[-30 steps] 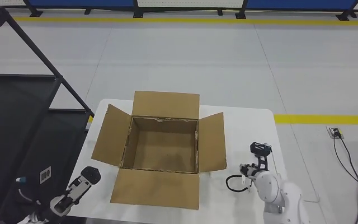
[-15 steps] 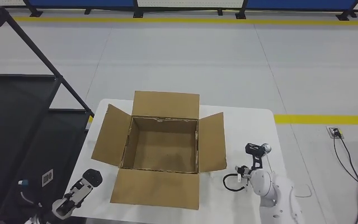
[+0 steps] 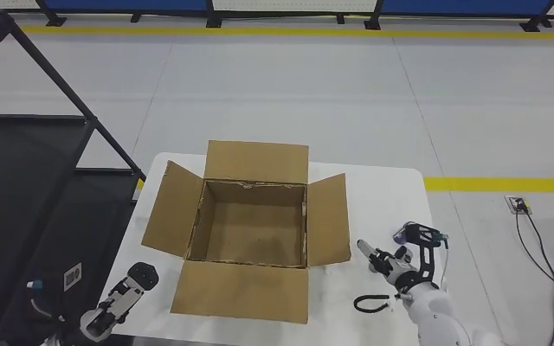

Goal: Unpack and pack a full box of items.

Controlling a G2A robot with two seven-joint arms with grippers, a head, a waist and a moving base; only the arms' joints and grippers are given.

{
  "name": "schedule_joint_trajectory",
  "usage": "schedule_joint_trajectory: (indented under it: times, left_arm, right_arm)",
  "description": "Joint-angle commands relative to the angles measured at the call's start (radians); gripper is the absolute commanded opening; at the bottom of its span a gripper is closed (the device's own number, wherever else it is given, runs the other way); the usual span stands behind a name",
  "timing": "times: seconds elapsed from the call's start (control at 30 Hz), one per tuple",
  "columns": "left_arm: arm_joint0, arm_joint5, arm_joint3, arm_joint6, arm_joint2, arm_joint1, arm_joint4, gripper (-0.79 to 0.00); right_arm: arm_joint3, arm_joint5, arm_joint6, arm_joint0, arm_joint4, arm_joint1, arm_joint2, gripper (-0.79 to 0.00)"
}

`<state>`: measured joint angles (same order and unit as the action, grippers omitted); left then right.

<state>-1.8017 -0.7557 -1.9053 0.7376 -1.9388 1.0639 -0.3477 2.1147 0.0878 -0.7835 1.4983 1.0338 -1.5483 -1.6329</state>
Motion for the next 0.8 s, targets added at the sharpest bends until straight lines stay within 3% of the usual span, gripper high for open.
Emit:
schedule_joint_trajectory:
  times: [0.0, 0.1, 0.23, 0.27, 0.3, 0.33, 0.57, 0.67, 0.77]
  left_arm:
    - [-0.004, -0.005, -0.002, -0.002, -0.002, 0.000, -0.002, 0.000]
    - [-0.012, -0.012, -0.002, -0.005, -0.004, 0.000, -0.003, 0.000]
    - [-0.017, -0.018, 0.002, -0.010, -0.005, 0.001, -0.005, 0.000]
    - [-0.018, -0.019, 0.003, -0.012, -0.005, 0.001, -0.006, 0.000]
    - [-0.018, -0.019, 0.003, -0.013, -0.004, 0.001, -0.006, 0.000]
    - [-0.018, -0.018, 0.002, -0.013, -0.003, 0.001, -0.005, 0.000]
    - [-0.015, -0.013, -0.006, -0.018, 0.006, 0.001, 0.012, 0.000]
    - [-0.016, -0.012, -0.002, -0.024, 0.009, 0.001, 0.014, 0.000]
    - [-0.017, -0.014, 0.001, -0.026, 0.010, 0.001, 0.013, 0.000]
  right_arm:
    - [0.008, -0.023, 0.002, -0.001, -0.050, 0.002, -0.004, 0.000]
    - [0.012, -0.066, -0.027, -0.011, -0.127, 0.009, -0.024, 0.000]
    - [-0.006, -0.180, -0.157, -0.037, -0.239, 0.025, -0.056, 0.000]
    - [-0.014, -0.203, -0.185, -0.048, -0.264, 0.029, -0.064, -0.058]
    - [-0.029, -0.220, -0.210, -0.061, -0.291, 0.033, -0.069, -0.259]
    - [-0.046, -0.230, -0.231, -0.077, -0.307, 0.036, -0.072, -0.409]
    - [-0.114, -0.237, -0.289, -0.149, -0.347, 0.055, -0.058, -0.502]
    - [-0.124, -0.237, -0.312, -0.165, -0.371, 0.064, -0.056, -0.659]
    - [-0.133, -0.226, -0.323, -0.177, -0.381, 0.070, -0.047, -0.711]
